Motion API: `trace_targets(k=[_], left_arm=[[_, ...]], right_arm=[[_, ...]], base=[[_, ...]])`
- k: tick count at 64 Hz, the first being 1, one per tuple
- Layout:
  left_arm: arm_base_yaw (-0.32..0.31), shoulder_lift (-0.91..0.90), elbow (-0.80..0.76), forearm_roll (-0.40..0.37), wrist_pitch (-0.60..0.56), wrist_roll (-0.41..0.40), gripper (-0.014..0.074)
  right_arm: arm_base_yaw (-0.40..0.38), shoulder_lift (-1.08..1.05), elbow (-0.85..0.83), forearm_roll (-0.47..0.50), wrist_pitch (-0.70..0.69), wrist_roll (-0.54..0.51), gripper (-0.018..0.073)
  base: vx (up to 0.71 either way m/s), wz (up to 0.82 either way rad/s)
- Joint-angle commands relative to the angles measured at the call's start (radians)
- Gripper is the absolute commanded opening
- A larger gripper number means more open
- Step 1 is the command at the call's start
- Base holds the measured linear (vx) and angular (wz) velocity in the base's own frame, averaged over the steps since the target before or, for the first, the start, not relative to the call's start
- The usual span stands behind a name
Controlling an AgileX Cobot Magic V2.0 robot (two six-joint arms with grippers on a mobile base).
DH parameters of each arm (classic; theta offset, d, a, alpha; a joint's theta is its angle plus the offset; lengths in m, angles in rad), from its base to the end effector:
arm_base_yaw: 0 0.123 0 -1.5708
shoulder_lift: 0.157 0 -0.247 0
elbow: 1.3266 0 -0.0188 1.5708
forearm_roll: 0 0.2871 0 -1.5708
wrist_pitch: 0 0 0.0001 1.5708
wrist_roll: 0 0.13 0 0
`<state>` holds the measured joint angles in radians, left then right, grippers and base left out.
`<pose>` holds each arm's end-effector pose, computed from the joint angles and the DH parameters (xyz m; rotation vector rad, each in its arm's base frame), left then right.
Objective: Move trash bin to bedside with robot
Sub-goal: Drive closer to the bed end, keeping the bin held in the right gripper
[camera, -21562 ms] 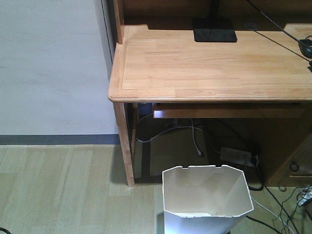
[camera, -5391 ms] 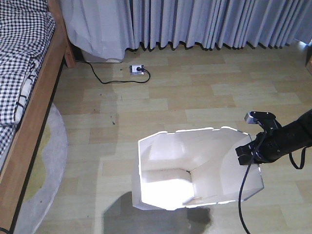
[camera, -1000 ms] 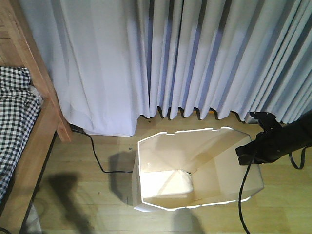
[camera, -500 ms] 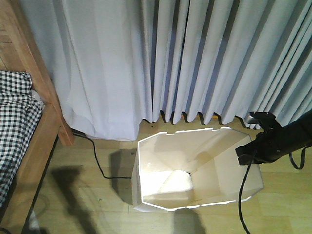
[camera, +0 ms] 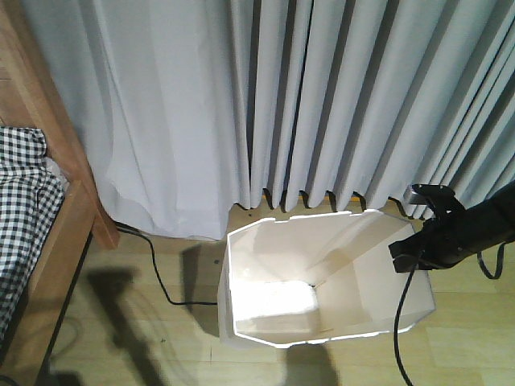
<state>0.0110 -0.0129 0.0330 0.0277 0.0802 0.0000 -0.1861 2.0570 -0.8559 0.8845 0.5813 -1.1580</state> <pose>0.1707 0.0022 0.1947 0.0114 1.5839 0.0319 0.3040 -0.0010 -0.0461 -0.2760 2.8907 0.5986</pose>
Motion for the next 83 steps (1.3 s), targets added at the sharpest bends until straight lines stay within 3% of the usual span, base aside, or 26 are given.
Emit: trace_targets(k=[1, 56, 68, 76, 83], left_arm=[[-0.006, -0.015, 0.012, -0.009, -0.074, -0.014, -0.0006], [-0.006, -0.015, 0.012, -0.009, -0.074, -0.014, -0.0006], [-0.006, -0.015, 0.012, -0.009, -0.074, -0.014, -0.0006], [-0.006, -0.015, 0.012, -0.009, -0.074, -0.014, -0.0006], [-0.006, -0.015, 0.012, -0.009, -0.074, -0.014, -0.0006]], right_arm=[[-0.004, -0.065, -0.021, 0.098, 0.141, 0.003, -0.0003], [-0.004, -0.065, -0.021, 0.098, 0.142, 0.003, -0.0003], [-0.004, -0.065, -0.021, 0.18, 0.146, 0.001, -0.0003], [-0.004, -0.05, -0.049, 0.205, 0.133, -0.06, -0.0003], [-0.004, -0.003, -0.108, 0.181, 0.13, 0.006, -0.0003]], base=[[0.07, 0.0], [0.01, 0.0], [0.0, -0.02], [0.0, -0.01], [0.0, 0.0]])
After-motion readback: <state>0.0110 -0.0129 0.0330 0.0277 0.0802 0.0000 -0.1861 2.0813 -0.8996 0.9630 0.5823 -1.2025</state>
